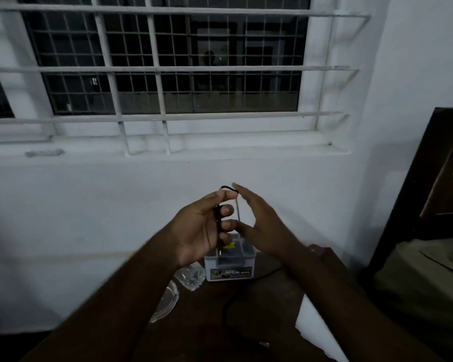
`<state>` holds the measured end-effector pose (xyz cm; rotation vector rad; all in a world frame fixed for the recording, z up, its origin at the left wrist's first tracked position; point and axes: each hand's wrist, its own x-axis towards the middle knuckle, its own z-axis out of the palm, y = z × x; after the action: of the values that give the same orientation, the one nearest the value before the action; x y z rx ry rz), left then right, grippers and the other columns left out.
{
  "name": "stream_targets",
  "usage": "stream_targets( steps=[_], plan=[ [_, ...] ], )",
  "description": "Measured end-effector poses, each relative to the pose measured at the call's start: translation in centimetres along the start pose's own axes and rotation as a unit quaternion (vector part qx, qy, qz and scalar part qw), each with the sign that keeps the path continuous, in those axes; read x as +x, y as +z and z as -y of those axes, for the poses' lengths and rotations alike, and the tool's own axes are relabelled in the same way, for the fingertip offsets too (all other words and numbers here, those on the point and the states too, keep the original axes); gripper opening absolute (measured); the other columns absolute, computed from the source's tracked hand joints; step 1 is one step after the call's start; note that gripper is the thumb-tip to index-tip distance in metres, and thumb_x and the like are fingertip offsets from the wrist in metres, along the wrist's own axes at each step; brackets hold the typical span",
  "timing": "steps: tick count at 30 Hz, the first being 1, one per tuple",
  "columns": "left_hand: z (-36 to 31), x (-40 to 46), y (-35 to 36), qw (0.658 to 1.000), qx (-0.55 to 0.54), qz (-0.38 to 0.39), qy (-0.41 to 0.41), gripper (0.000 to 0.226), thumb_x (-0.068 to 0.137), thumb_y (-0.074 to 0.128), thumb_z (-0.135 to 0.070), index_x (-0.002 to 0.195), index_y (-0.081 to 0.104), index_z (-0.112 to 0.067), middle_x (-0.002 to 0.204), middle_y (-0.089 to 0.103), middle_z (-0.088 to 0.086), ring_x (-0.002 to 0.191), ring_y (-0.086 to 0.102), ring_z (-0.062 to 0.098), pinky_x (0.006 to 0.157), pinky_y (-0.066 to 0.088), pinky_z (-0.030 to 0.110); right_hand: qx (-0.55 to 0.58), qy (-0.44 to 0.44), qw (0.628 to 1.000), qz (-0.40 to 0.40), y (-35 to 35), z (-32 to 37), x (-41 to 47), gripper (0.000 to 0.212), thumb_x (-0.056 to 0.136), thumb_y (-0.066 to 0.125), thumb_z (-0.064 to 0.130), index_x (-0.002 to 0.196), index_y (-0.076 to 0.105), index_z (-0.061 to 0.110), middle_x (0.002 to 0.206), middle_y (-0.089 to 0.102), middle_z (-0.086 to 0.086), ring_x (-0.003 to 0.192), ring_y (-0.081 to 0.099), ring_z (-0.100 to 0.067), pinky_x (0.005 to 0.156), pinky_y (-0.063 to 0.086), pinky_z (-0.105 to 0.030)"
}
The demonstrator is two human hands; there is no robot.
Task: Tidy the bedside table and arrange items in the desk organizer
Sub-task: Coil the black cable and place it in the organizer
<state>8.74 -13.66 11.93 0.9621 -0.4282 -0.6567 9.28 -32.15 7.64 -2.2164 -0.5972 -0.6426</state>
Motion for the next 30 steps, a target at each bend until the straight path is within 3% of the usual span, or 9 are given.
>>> stream_targets(
  steps=[3, 6, 8, 13, 16, 19, 22, 26, 30],
  plan=[
    [-1.0, -0.6, 0.0, 0.999, 0.033, -0.009, 0.034, 0.028, 0.097, 0.053, -0.041, 0.111, 0.068, -0.022, 0.065, 0.047, -0.006, 0.044, 0.034, 0.005, 0.039, 0.030, 0.019, 0.093, 0.027, 0.995, -0.014, 1.5, 2.3, 1.8, 0.030, 0.088, 0.067, 0.014, 0.116, 0.061, 0.021, 0.116, 0.066, 0.013, 0.109, 0.057, 0.009, 0.091, 0.040, -0.008],
    [-2.4, -0.8, -0.5, 0.993, 0.018, -0.054, 0.104, 0.036, 0.091, 0.058, -0.042, 0.117, 0.067, -0.019, 0.064, 0.049, -0.008, 0.043, 0.034, 0.005, 0.038, 0.029, 0.019, 0.149, 0.077, 0.986, 0.004, 2.3, 3.2, 2.4, 0.015, 0.091, 0.063, 0.013, 0.087, 0.064, 0.027, 0.080, 0.066, 0.015, 0.079, 0.064, 0.001, 0.074, 0.048, -0.020],
    [-3.3, -0.7, -0.9, 0.981, 0.008, -0.100, 0.169, 0.034, 0.095, 0.053, -0.040, 0.119, 0.063, -0.017, 0.069, 0.057, -0.009, 0.047, 0.045, 0.005, 0.040, 0.035, 0.019, 0.207, 0.106, 0.972, 0.040, 2.7, 3.6, 1.9, 0.010, 0.093, 0.061, 0.013, 0.095, 0.067, 0.022, 0.074, 0.063, 0.012, 0.075, 0.068, -0.014, 0.072, 0.054, -0.034],
    [-5.3, -0.5, -2.2, 0.938, 0.034, -0.194, 0.284, 0.024, 0.102, 0.044, -0.026, 0.116, 0.060, -0.015, 0.108, 0.073, 0.001, 0.099, 0.072, 0.017, 0.080, 0.059, 0.027, 0.195, 0.116, 0.963, 0.145, 2.8, 4.9, 0.7, 0.016, 0.096, 0.056, 0.026, 0.104, 0.069, 0.020, 0.081, 0.065, 0.013, 0.064, 0.061, -0.007, 0.058, 0.052, -0.019],
    [-4.9, -0.9, -3.0, 0.899, 0.227, -0.249, 0.281, 0.019, 0.099, 0.053, -0.023, 0.111, 0.065, -0.017, 0.106, 0.074, 0.001, 0.100, 0.072, 0.016, 0.086, 0.058, 0.027, 0.113, 0.075, 0.978, 0.158, 1.5, 5.9, 1.5, 0.018, 0.096, 0.056, 0.032, 0.101, 0.071, 0.024, 0.098, 0.071, 0.004, 0.085, 0.066, -0.011, 0.077, 0.053, -0.029],
    [-3.6, -1.3, -3.2, 0.820, 0.476, -0.216, 0.236, 0.021, 0.099, 0.052, -0.019, 0.107, 0.070, -0.012, 0.086, 0.075, -0.005, 0.077, 0.072, 0.002, 0.068, 0.053, 0.013, 0.036, 0.006, 0.991, 0.128, -0.8, 6.2, 3.5, 0.016, 0.096, 0.056, 0.027, 0.096, 0.070, 0.021, 0.088, 0.068, 0.003, 0.073, 0.058, -0.004, 0.070, 0.046, -0.021],
    [-2.8, -1.8, -2.9, 0.863, 0.452, -0.167, 0.151, 0.029, 0.102, 0.045, -0.030, 0.107, 0.069, -0.015, 0.081, 0.076, 0.003, 0.059, 0.066, 0.012, 0.052, 0.046, 0.014, -0.026, -0.041, 0.996, 0.074, -3.0, 6.0, 5.6, 0.013, 0.094, 0.058, 0.025, 0.092, 0.070, 0.018, 0.085, 0.066, 0.008, 0.076, 0.056, 0.002, 0.067, 0.040, -0.009],
    [-2.6, -2.1, -1.8, 0.971, 0.223, -0.069, 0.050, 0.039, 0.102, 0.040, -0.036, 0.104, 0.066, -0.006, 0.061, 0.048, -0.001, 0.047, 0.034, 0.011, 0.047, 0.033, 0.023, 0.005, -0.023, 1.000, -0.010, -3.7, 5.6, 6.8, 0.005, 0.087, 0.069, 0.026, 0.087, 0.073, 0.022, 0.084, 0.068, 0.016, 0.082, 0.060, 0.004, 0.068, 0.039, -0.005],
    [-3.6, -2.0, -0.1, 0.999, 0.041, 0.011, 0.025, 0.027, 0.098, 0.046, -0.034, 0.090, 0.061, -0.013, 0.051, 0.037, -0.009, 0.040, 0.028, 0.004, 0.041, 0.028, 0.019, 0.093, 0.066, 0.993, -0.015, -2.5, 5.1, 5.2, 0.018, 0.092, 0.064, 0.028, 0.095, 0.076, 0.015, 0.078, 0.069, 0.015, 0.066, 0.062, 0.002, 0.053, 0.041, -0.007]
  ],
)
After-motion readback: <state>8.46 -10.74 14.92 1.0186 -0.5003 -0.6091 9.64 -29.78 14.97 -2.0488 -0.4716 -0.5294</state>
